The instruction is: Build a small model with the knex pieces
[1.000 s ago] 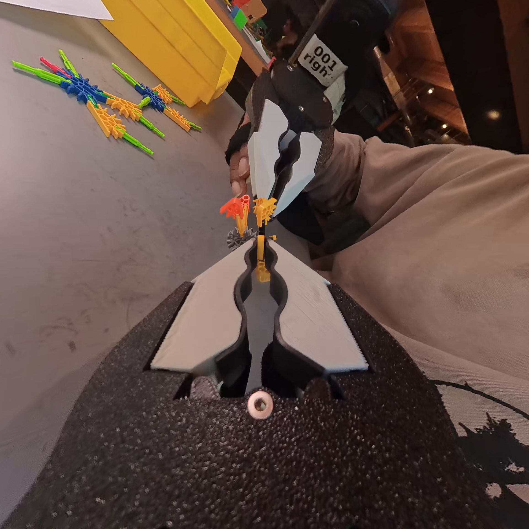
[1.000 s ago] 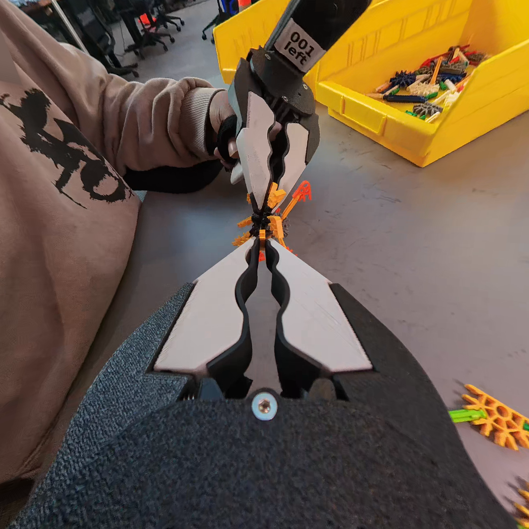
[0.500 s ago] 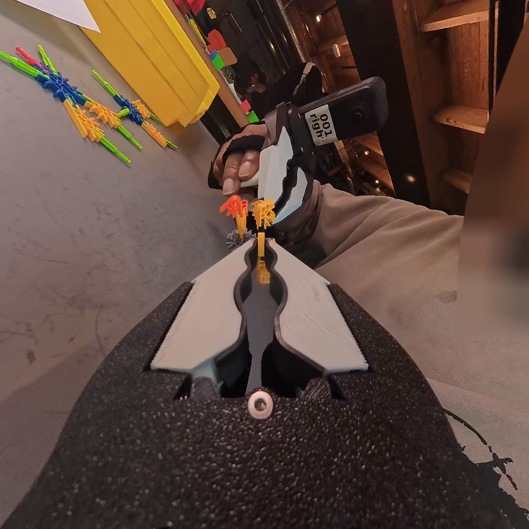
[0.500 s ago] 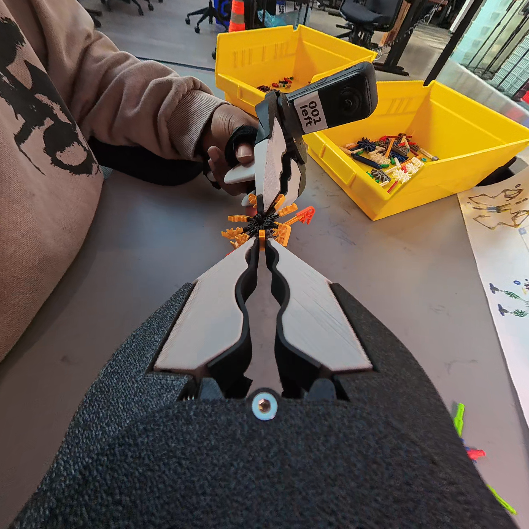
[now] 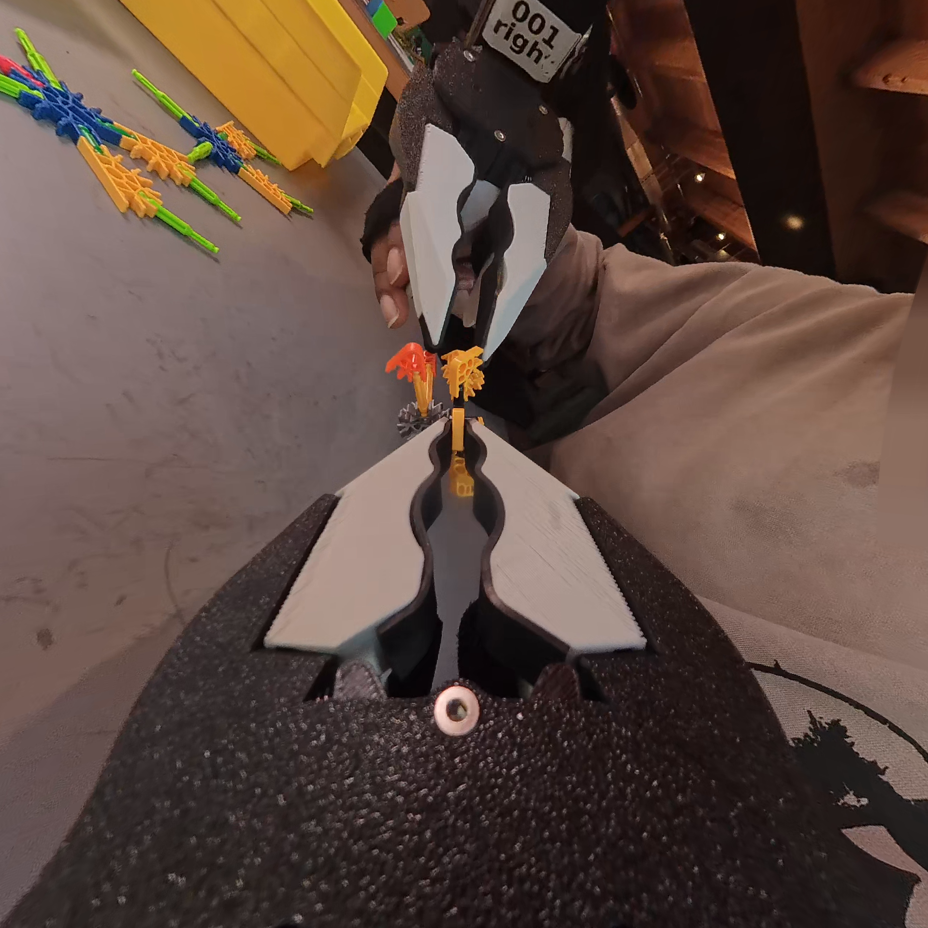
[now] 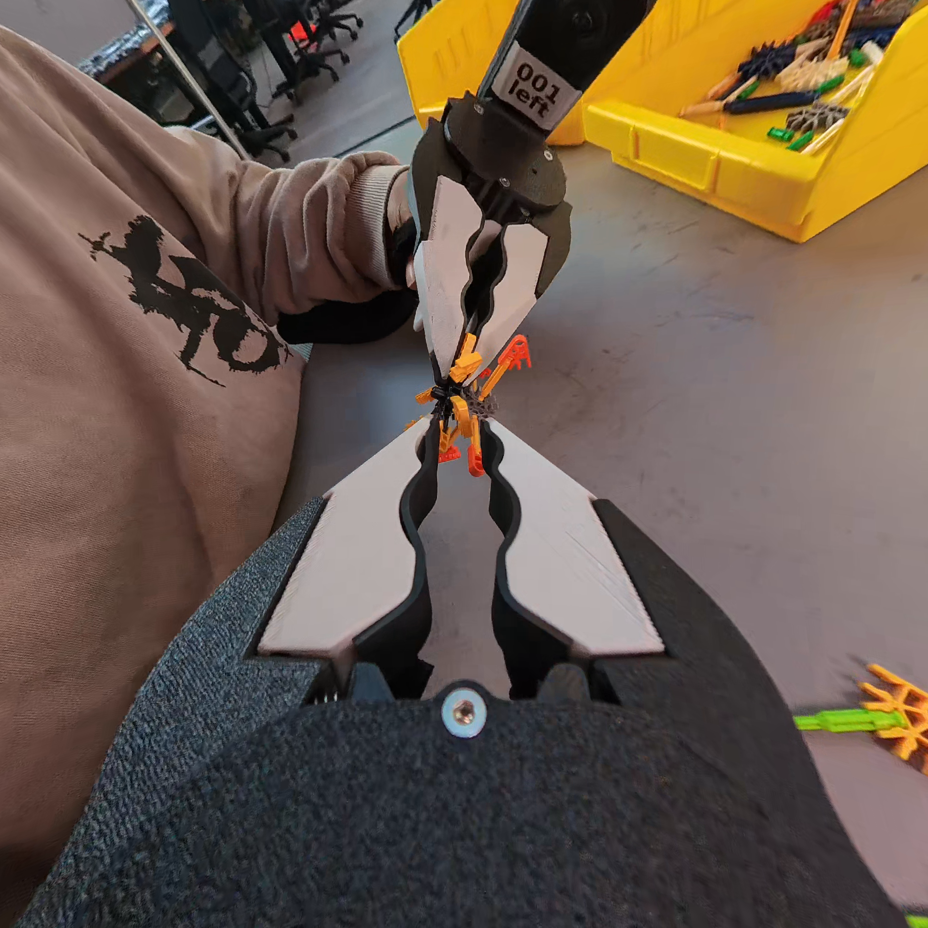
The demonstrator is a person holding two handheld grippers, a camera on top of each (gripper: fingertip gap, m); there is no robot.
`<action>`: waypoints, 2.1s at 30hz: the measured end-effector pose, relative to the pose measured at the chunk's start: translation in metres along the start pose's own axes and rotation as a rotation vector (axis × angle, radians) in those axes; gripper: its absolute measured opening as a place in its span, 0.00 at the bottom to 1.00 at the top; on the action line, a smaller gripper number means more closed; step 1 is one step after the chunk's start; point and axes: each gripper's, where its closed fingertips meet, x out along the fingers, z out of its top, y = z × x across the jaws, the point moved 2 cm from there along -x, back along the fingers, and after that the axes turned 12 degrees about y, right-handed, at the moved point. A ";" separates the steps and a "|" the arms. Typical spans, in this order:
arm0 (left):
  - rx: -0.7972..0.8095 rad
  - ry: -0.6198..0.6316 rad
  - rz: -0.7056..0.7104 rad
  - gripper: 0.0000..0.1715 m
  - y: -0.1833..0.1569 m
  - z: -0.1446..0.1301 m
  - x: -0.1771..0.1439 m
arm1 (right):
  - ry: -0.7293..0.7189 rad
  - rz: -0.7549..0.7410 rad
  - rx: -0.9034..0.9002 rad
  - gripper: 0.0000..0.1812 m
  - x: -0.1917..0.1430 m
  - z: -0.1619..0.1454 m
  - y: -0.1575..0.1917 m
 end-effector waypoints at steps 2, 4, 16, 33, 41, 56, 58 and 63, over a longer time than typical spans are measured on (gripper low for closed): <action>0.010 0.013 0.018 0.02 0.001 -0.001 0.001 | 0.036 0.017 0.039 0.07 0.005 -0.004 -0.002; 0.023 0.031 0.047 0.02 0.003 -0.003 0.003 | 0.041 0.033 0.055 0.03 0.008 -0.004 -0.002; 0.057 0.062 0.150 0.02 0.011 -0.006 0.005 | 0.049 0.092 0.253 0.01 0.013 -0.011 -0.008; -0.009 0.032 -0.256 0.02 -0.031 -0.006 0.007 | 0.067 -0.070 -0.515 0.01 0.000 0.014 0.038; 0.050 0.022 -0.150 0.02 -0.025 -0.003 0.006 | 0.145 -0.192 -0.433 0.17 -0.008 0.019 0.025; 0.316 0.075 0.419 0.02 0.013 0.002 0.001 | -0.018 0.125 0.533 0.08 0.002 -0.009 -0.014; 0.323 0.085 0.426 0.02 0.014 0.001 0.002 | -0.018 0.122 0.542 0.07 0.003 -0.009 -0.017; 0.330 0.095 0.424 0.02 0.014 0.000 0.003 | -0.016 0.159 0.556 0.06 0.009 -0.010 -0.017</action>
